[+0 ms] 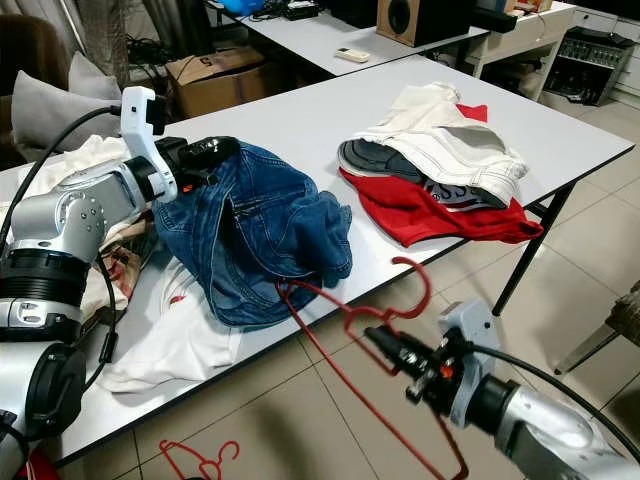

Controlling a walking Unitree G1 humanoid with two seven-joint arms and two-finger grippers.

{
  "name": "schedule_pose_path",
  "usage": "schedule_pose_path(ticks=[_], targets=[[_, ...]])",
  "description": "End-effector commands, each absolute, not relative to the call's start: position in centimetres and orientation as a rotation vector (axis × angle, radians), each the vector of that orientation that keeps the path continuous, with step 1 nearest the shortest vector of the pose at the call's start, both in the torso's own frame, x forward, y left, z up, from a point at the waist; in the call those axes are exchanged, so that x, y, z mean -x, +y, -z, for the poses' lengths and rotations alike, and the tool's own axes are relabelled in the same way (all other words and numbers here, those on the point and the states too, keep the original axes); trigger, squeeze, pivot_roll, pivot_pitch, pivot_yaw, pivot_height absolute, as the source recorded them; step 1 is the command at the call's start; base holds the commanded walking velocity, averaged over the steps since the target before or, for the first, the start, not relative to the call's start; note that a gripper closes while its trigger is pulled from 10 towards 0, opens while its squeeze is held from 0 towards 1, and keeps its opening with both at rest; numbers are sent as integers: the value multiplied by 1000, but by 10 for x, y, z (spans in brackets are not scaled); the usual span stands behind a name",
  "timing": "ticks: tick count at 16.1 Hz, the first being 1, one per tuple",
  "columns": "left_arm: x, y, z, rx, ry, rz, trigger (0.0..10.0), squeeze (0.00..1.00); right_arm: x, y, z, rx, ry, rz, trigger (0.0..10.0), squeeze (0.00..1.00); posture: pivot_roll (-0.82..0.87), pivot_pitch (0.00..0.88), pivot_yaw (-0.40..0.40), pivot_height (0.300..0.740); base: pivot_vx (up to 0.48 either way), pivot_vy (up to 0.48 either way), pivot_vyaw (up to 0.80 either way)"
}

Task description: Hang hanger

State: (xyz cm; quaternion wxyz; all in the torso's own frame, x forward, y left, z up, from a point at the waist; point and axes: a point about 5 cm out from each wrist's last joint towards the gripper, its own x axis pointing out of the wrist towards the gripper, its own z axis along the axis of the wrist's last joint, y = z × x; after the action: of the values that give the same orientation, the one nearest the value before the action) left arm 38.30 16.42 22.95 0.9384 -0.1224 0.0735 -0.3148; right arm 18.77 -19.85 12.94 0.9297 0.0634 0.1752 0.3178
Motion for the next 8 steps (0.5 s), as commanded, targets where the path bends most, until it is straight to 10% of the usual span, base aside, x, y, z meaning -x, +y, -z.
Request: schedule_pose_path(ticks=[1, 8], targets=[[-382, 170, -238, 218, 131, 631, 0, 0, -197, -209, -145, -116, 238, -578, 10000, 0, -222, 0, 118, 740, 0, 0, 0], [-380, 174, -215, 120, 197, 579, 0, 0, -188, -226, -191, -339, -78, -542, 10000, 0, -238, 0, 121, 740, 0, 0, 0]])
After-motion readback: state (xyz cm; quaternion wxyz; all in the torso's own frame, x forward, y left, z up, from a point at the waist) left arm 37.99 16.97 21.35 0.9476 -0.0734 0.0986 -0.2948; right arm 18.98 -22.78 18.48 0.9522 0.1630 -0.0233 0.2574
